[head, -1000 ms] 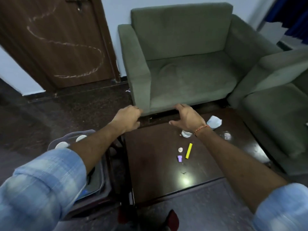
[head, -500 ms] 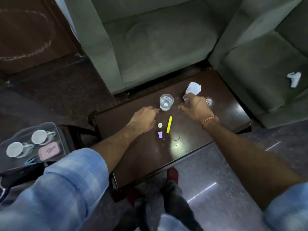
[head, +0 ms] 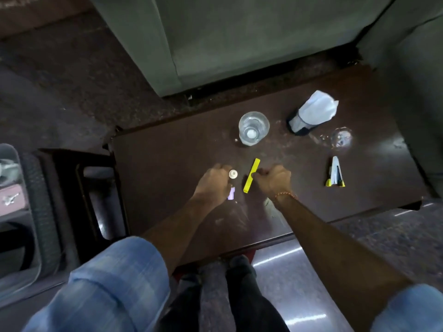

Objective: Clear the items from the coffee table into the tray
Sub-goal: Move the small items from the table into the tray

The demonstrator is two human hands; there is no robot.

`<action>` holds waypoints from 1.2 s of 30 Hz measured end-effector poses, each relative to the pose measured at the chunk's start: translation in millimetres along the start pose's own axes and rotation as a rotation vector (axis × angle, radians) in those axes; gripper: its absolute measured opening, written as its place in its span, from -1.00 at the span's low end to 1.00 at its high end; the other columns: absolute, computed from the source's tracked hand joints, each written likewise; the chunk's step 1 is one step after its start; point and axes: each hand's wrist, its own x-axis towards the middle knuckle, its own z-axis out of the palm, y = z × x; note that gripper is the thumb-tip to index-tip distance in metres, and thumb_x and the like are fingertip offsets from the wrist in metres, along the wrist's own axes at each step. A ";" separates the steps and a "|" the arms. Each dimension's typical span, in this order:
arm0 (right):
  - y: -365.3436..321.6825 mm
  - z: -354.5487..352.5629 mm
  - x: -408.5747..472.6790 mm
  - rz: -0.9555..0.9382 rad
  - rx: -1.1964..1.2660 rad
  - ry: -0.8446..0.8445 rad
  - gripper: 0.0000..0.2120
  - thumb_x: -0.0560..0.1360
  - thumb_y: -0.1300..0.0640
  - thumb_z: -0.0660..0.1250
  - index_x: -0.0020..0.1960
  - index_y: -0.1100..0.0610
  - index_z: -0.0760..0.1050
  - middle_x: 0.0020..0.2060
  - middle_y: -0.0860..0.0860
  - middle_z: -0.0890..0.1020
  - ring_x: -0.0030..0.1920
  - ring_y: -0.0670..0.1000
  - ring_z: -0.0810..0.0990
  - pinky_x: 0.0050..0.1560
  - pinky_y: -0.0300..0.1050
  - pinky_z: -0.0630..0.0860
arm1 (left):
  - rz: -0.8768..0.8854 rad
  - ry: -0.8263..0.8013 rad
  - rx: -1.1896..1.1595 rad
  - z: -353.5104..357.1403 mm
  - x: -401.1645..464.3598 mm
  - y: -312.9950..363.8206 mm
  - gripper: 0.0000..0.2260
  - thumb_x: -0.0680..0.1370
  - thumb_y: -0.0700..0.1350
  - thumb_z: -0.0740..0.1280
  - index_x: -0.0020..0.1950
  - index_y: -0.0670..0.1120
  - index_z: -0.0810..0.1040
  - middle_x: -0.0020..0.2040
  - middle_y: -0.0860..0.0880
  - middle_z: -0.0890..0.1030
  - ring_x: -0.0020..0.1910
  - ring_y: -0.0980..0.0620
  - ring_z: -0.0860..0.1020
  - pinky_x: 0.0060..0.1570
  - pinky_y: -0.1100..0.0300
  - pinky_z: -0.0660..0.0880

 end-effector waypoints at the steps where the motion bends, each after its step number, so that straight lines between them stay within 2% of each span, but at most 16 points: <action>1: 3.3 6.9 6.5 0.012 0.014 0.007 -0.70 0.41 -0.06 0.43 -0.05 0.17 0.63 -0.12 0.18 0.66 0.08 0.16 0.59 -0.03 -0.14 0.46 | -0.015 0.002 -0.014 7.0 2.9 -2.2 -0.58 0.49 -0.18 0.37 0.35 -0.13 0.47 0.23 -0.18 0.52 0.18 -0.21 0.52 0.18 0.04 0.44; 3: 8.7 19.9 16.9 0.014 0.032 0.025 -0.73 0.37 -0.09 0.47 -0.27 0.12 0.59 -0.32 0.07 0.60 -0.12 0.13 0.61 -0.26 -0.20 0.40 | -0.038 -0.004 -0.019 18.1 8.4 -6.1 -0.51 0.51 -0.12 0.37 0.44 -0.09 0.39 0.27 -0.16 0.49 0.23 -0.18 0.50 0.23 0.05 0.41; 4: 10.5 25.6 20.8 0.010 0.026 0.026 -0.69 0.36 -0.11 0.48 -0.34 0.10 0.52 -0.36 0.05 0.57 -0.21 0.10 0.58 -0.31 -0.22 0.36 | -0.047 -0.003 -0.018 23.0 11.2 -7.7 -0.49 0.52 -0.10 0.37 0.46 -0.08 0.36 0.29 -0.15 0.48 0.25 -0.16 0.48 0.25 0.05 0.40; 6: 14.1 34.9 27.5 0.017 0.012 0.010 -0.67 0.36 -0.13 0.47 -0.30 0.12 0.51 -0.24 0.10 0.62 -0.23 0.07 0.56 -0.25 -0.21 0.33 | -0.049 0.013 -0.013 30.6 16.5 -9.0 -0.50 0.54 -0.07 0.36 0.47 -0.07 0.36 0.28 -0.15 0.48 0.25 -0.15 0.48 0.26 0.05 0.39; 8: 18.0 41.4 32.4 0.020 0.015 0.001 -0.68 0.38 -0.11 0.45 -0.22 0.16 0.56 -0.15 0.15 0.65 -0.15 0.11 0.61 -0.18 -0.20 0.36 | -0.041 0.043 -0.002 34.8 21.7 -7.7 -0.55 0.55 -0.05 0.35 0.42 -0.08 0.41 0.25 -0.15 0.50 0.22 -0.15 0.49 0.24 0.03 0.41; 10: 20.4 44.9 34.4 0.017 0.019 -0.001 -0.70 0.40 -0.06 0.44 -0.18 0.21 0.60 -0.16 0.18 0.67 -0.09 0.14 0.64 -0.11 -0.18 0.47 | -0.042 0.075 0.006 36.9 26.8 -6.3 -0.61 0.56 -0.03 0.33 0.37 -0.09 0.46 0.22 -0.14 0.50 0.19 -0.13 0.49 0.20 0.03 0.43; 13: 21.5 46.8 35.0 0.000 0.032 0.013 -0.74 0.37 0.00 0.42 -0.21 0.23 0.61 -0.22 0.20 0.67 -0.14 0.15 0.65 -0.09 -0.13 0.55 | -0.032 0.097 0.061 38.0 32.1 -6.3 -0.70 0.59 -0.07 0.25 0.28 -0.12 0.52 0.17 -0.15 0.51 0.13 -0.13 0.51 0.15 0.08 0.41; 15: 21.0 46.7 34.6 -0.003 0.043 0.023 -0.75 0.35 0.02 0.43 -0.25 0.23 0.59 -0.26 0.19 0.65 -0.24 0.12 0.62 -0.25 -0.19 0.48 | -0.032 0.106 0.070 36.7 33.6 -6.7 -0.72 0.61 -0.08 0.20 0.26 -0.13 0.53 0.17 -0.15 0.53 0.14 -0.13 0.51 0.15 0.07 0.41; 19: 20.6 43.5 28.8 -0.046 0.044 0.075 -0.69 0.32 0.04 0.46 -0.47 0.14 0.43 -0.50 0.07 0.52 -0.51 -0.03 0.43 -0.58 -0.35 0.20 | -0.045 0.116 0.075 30.6 25.8 -6.6 -0.74 0.62 -0.10 0.18 0.22 -0.14 0.55 0.15 -0.14 0.54 0.12 -0.13 0.51 0.11 0.07 0.42; 20: 20.3 41.5 25.8 -0.063 0.045 0.088 -0.66 0.31 0.05 0.47 -0.50 0.14 0.39 -0.55 0.05 0.47 -0.54 -0.04 0.40 -0.62 -0.34 0.23 | -0.044 0.113 0.078 28.4 21.5 -7.2 -0.74 0.63 -0.09 0.18 0.21 -0.14 0.56 0.14 -0.14 0.54 0.11 -0.12 0.51 0.10 0.07 0.43; 23: 14.1 30.2 10.8 -0.104 0.028 0.111 -0.67 0.31 0.06 0.45 -0.48 0.13 0.37 -0.54 0.03 0.45 -0.46 0.06 0.43 -0.54 -0.28 0.24 | -0.039 0.113 0.076 16.6 6.5 -8.4 -0.73 0.63 -0.08 0.17 0.23 -0.13 0.56 0.14 -0.13 0.54 0.12 -0.12 0.51 0.12 0.04 0.44; 24: 9.7 25.6 3.9 -0.118 0.030 0.118 -0.70 0.32 0.06 0.44 -0.45 0.12 0.38 -0.51 0.03 0.48 -0.41 0.08 0.46 -0.47 -0.20 0.26 | -0.033 0.120 0.073 10.5 0.6 -8.7 -0.73 0.63 -0.07 0.17 0.23 -0.12 0.56 0.14 -0.13 0.54 0.12 -0.12 0.52 0.13 0.03 0.45; 29: -19.7 -7.7 -45.0 -0.206 0.068 0.142 -0.82 0.34 0.04 0.43 -0.31 0.12 0.50 -0.35 0.06 0.65 -0.26 0.06 0.60 -0.23 -0.20 0.39 | 0.024 0.185 0.075 -36.1 -37.4 2.1 -0.74 0.63 -0.05 0.18 0.20 -0.09 0.57 0.11 -0.11 0.56 0.10 -0.13 0.54 0.12 0.01 0.46; 32: -43.6 -30.1 -87.6 -0.268 0.079 0.192 -0.83 0.31 0.08 0.46 -0.32 0.13 0.51 -0.39 0.03 0.64 -0.26 0.06 0.62 -0.21 -0.18 0.44 | 0.080 0.227 0.096 -80.6 -65.9 10.8 -0.76 0.63 -0.04 0.18 0.18 -0.07 0.56 0.09 -0.10 0.56 0.09 -0.13 0.54 0.11 0.01 0.46; 36: -78.0 -59.4 -142.2 -0.372 0.032 0.236 -0.85 0.30 0.09 0.47 -0.33 0.11 0.53 -0.43 0.01 0.67 -0.27 0.05 0.67 -0.14 -0.09 0.57 | 0.113 0.272 0.128 -152.8 -110.8 11.4 -0.79 0.60 0.05 0.21 0.16 0.05 0.55 0.09 -0.02 0.58 0.12 -0.11 0.56 -0.02 0.02 0.50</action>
